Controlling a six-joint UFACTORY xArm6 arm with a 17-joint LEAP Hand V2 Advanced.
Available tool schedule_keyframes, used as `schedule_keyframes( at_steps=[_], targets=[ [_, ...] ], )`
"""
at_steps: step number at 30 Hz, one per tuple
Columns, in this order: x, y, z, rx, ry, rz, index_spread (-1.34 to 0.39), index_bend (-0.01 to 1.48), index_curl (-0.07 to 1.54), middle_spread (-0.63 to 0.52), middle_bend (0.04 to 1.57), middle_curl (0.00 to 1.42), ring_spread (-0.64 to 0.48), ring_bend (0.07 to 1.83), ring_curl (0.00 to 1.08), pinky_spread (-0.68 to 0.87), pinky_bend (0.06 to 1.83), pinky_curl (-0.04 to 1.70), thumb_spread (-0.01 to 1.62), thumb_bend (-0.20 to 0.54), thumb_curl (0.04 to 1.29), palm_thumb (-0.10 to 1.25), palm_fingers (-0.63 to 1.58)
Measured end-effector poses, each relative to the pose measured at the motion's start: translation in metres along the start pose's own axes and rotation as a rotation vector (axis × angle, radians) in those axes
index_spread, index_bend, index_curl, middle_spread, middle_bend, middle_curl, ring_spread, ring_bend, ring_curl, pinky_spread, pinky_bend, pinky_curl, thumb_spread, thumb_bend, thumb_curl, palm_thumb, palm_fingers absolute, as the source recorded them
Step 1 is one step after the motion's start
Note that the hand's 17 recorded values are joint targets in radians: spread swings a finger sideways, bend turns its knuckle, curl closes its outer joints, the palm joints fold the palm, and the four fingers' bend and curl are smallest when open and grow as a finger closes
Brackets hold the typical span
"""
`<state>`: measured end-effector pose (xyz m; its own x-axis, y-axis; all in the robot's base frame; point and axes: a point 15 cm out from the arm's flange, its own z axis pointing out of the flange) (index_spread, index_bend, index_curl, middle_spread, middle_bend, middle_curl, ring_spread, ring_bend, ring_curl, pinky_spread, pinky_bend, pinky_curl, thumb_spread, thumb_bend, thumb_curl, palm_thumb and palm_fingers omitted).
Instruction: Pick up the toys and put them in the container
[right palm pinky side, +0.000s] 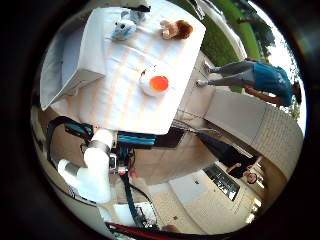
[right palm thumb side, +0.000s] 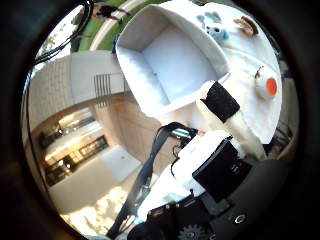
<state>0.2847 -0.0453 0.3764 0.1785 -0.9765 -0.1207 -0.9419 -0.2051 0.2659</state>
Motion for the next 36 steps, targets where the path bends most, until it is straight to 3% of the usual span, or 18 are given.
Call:
schedule_keyframes(
  at_steps=[6,11,15,25,33,36],
  targets=[
    [0.060,-0.014,0.004,-0.027,-0.034,0.069,-0.19,0.15,0.34,0.04,0.15,0.29,0.27,0.32,0.33,0.42,0.44,0.24,1.28,-0.017,0.34,0.72,0.21],
    [0.126,-0.039,0.028,-0.022,0.040,0.108,-0.22,0.14,0.30,0.05,0.17,0.30,0.26,0.32,0.33,0.40,0.47,0.25,1.26,-0.028,0.35,0.70,0.07],
    [0.173,-0.057,0.074,-0.035,0.061,0.144,-0.23,0.15,0.28,0.05,0.17,0.30,0.26,0.33,0.33,0.40,0.48,0.25,1.23,-0.028,0.35,0.68,0.06],
    [0.180,-0.057,0.182,-0.115,0.011,0.132,-0.19,0.17,0.27,0.05,0.18,0.31,0.26,0.35,0.33,0.39,0.48,0.25,1.20,-0.028,0.34,0.65,0.09],
    [0.169,-0.054,0.207,-0.159,0.048,0.081,-0.11,0.17,0.28,0.01,0.22,0.33,0.26,0.42,0.34,0.39,0.47,0.23,1.18,-0.025,0.34,0.64,0.37],
    [0.167,-0.052,0.204,-0.166,0.065,0.069,-0.16,0.14,0.26,-0.02,0.34,0.37,0.22,0.61,0.37,0.39,0.56,0.23,1.18,-0.014,0.34,0.67,0.81]
  ],
)
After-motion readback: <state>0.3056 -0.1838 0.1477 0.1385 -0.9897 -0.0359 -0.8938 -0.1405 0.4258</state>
